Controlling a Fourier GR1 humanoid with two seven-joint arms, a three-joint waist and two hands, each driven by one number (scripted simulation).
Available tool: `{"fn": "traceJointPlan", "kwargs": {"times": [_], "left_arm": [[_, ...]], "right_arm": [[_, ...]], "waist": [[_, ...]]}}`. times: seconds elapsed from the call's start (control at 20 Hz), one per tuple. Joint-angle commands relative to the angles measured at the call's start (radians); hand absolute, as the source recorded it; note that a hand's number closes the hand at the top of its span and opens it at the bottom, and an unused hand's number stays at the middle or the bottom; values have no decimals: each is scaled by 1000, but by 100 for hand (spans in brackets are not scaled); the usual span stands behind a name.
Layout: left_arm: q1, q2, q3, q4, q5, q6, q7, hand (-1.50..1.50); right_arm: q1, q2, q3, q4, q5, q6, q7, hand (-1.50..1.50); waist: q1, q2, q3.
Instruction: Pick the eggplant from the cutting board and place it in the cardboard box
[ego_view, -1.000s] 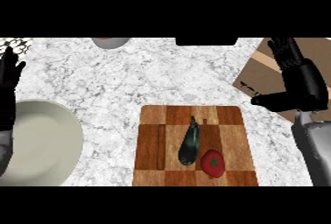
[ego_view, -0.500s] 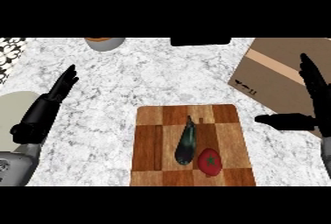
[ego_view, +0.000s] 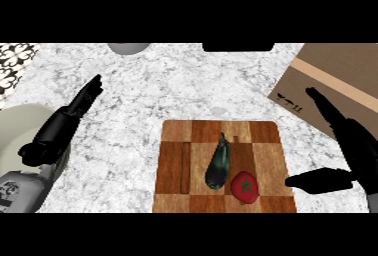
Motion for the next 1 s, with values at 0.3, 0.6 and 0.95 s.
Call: {"fn": "traceJointPlan", "kwargs": {"times": [0.3,0.6,0.95], "left_arm": [[-64,-36,4,29,-20,-22,14,0],[-41,-26,16,23,-20,-44,5,0],[-30,-67,-5,1,-58,-12,36,0]], "right_arm": [[-346,81,190,16,-143,356,476,-150],[-497,194,291,175,-155,400,651,-150],[-530,276,337,262,-197,376,740,-150]], "waist": [[28,5,0],[37,4,-1],[17,0,1]]}}
